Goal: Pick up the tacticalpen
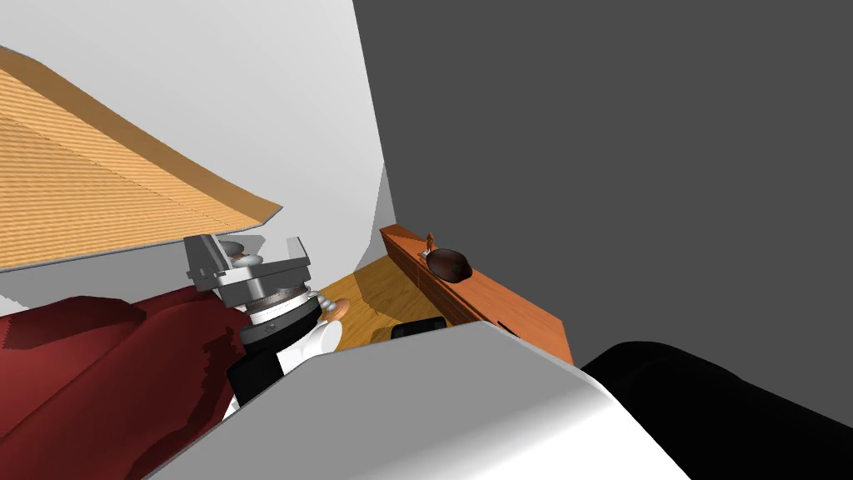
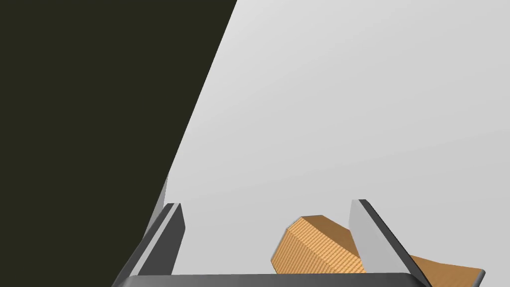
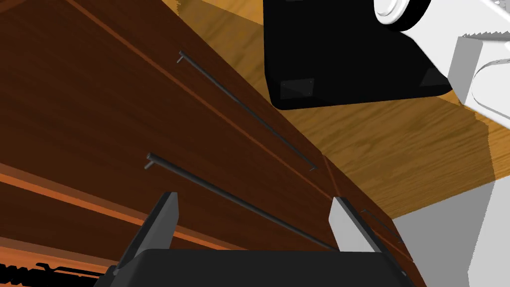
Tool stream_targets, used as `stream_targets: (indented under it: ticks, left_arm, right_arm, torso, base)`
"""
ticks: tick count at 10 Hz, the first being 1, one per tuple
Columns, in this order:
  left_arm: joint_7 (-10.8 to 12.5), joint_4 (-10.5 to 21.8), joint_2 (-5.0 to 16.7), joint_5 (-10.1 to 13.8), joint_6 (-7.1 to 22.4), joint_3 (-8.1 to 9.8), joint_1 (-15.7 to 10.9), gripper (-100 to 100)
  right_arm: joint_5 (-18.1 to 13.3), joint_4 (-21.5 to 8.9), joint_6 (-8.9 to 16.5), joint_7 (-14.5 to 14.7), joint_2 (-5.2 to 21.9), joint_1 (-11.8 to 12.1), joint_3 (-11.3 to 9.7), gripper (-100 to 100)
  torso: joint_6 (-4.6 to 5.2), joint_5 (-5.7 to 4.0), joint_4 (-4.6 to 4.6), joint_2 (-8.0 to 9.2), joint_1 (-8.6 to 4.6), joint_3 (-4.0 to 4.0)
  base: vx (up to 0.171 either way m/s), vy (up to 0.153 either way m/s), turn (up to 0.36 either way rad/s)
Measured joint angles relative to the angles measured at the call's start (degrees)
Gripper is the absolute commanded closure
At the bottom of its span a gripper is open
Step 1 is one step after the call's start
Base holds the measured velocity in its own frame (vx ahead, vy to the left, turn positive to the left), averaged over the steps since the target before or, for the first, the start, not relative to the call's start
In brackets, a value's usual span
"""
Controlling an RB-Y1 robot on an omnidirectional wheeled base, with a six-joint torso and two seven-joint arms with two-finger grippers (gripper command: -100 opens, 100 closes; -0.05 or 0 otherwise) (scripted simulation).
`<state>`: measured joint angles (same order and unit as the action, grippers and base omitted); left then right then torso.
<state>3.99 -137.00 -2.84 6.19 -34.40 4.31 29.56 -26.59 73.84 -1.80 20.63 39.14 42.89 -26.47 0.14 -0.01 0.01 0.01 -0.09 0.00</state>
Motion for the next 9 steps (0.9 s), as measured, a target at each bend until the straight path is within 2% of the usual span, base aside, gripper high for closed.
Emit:
stream_targets:
  ticks: [1,2,3,4,6,7,8,9]
  left_arm:
    - [0.00,0.00,0.00,0.00,0.00,-0.01,-0.01,0]
    - [0.00,0.00,0.00,0.00,0.00,-0.01,-0.01,0]
    - [0.00,0.00,0.00,0.00,0.00,0.00,0.00,0]
    - [0.00,0.00,0.00,0.00,0.00,0.00,0.00,0]
    - [0.00,0.00,0.00,0.00,0.00,0.00,-0.01,0]
    - [0.00,0.00,0.00,0.00,0.00,0.00,-0.01,0]
    - [0.00,0.00,0.00,0.00,0.00,0.00,0.00,0]
    - [0.00,0.00,0.00,0.00,0.00,0.00,0.00,0]
  right_arm:
    - [-0.76,-1.91,-0.29,0.90,0.58,0.05,-0.11,-100]
    - [-1.77,-4.01,0.54,2.14,1.38,-0.58,-1.13,-100]
    - [-2.68,-3.12,2.62,3.37,3.39,0.82,-2.09,-100]
    - [-3.12,-4.38,3.04,4.11,3.82,0.22,-2.42,-100]
    - [-4.45,-7.47,2.52,5.53,3.54,0.22,-2.06,-100]
    - [-5.06,-7.52,3.62,6.51,5.17,0.86,-2.79,-100]
    - [-5.53,-9.67,3.66,7.15,5.17,-0.15,-3.06,-100]
    - [-5.69,-10.49,4.25,7.62,6.29,-0.61,-4.11,-100]
  torso:
    - [-0.06,0.01,0.00,-0.01,-0.01,0.00]
    - [-0.07,0.00,-0.01,-0.07,-0.06,-0.04]
    - [-0.04,0.01,-0.03,-0.13,-0.09,-0.07]
    - [-0.02,-0.02,-0.02,-0.13,-0.10,-0.07]
    - [-0.04,0.01,0.00,-0.02,0.00,-0.01]
    - [-0.05,0.01,-0.01,-0.06,-0.04,-0.03]
    - [0.00,-0.02,-0.01,-0.07,-0.06,-0.04]
    - [-0.03,0.00,-0.01,-0.08,-0.06,-0.04]
  base:
    - [0.032,-0.014,0.357]
    - [0.052,-0.027,0.313]
    - [0.040,-0.032,0.103]
    - [0.014,-0.013,-0.006]
    - [0.018,-0.009,0.250]
    - [0.025,-0.024,0.079]
    - [0.028,-0.019,0.116]
    - [0.036,-0.035,0.224]
